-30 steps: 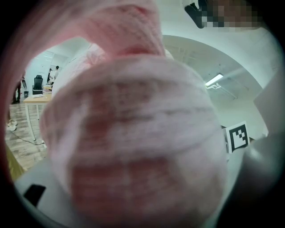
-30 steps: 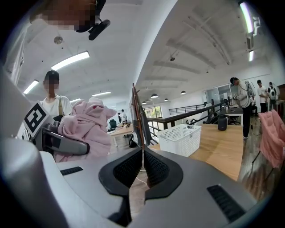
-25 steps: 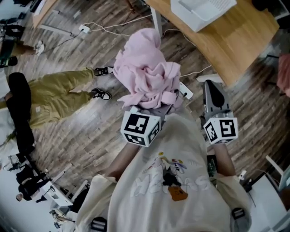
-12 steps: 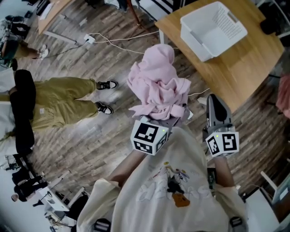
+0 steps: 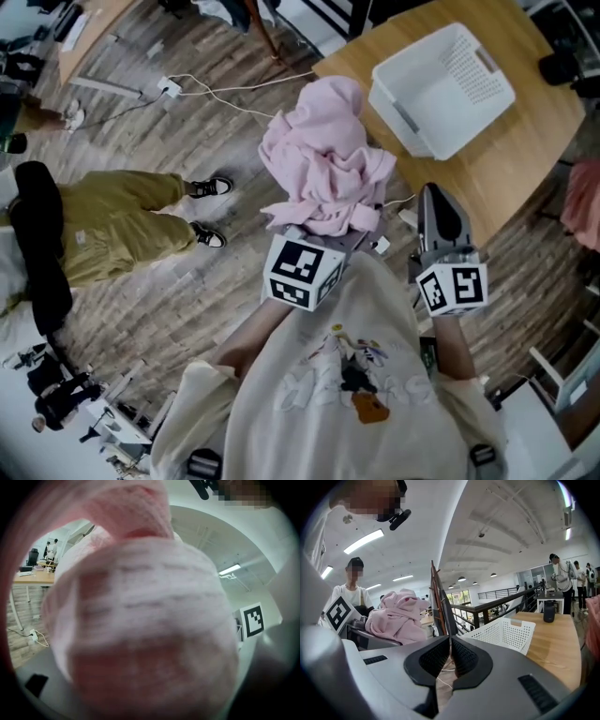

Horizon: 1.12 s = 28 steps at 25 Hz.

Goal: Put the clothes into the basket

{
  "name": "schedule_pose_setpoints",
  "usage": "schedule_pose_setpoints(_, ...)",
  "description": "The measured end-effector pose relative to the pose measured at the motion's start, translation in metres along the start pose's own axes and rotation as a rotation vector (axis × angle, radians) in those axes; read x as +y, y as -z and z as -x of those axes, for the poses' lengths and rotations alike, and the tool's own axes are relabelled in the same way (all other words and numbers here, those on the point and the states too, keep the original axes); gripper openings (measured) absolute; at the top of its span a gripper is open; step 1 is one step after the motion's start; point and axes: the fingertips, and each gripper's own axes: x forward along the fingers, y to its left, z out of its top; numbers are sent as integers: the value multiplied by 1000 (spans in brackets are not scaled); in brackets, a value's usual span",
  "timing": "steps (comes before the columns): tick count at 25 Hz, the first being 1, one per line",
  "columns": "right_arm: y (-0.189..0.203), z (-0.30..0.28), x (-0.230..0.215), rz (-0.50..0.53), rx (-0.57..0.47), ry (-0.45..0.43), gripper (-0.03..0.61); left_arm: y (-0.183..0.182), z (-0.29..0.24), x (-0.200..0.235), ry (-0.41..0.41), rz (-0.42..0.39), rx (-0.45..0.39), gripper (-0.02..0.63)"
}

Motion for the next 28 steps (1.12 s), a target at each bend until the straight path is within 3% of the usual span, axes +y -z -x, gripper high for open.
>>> schedule_pose_setpoints(11,-10,-57,-20,-30,15,122,26,-35,-48,35,128,-44,79,431)
schedule_pose_setpoints(17,-6,-60,-23,-30,19,131,26,-34,-59,32,156,-74,106,431)
schedule_pose_setpoints(21,-15,-63,-24,-14,7,133,26,-35,-70,34,158,-139,160,431)
schedule_pose_setpoints(28,-23,-67,-36,-4,-16,121,26,-43,-83,26,161,-164,165,431)
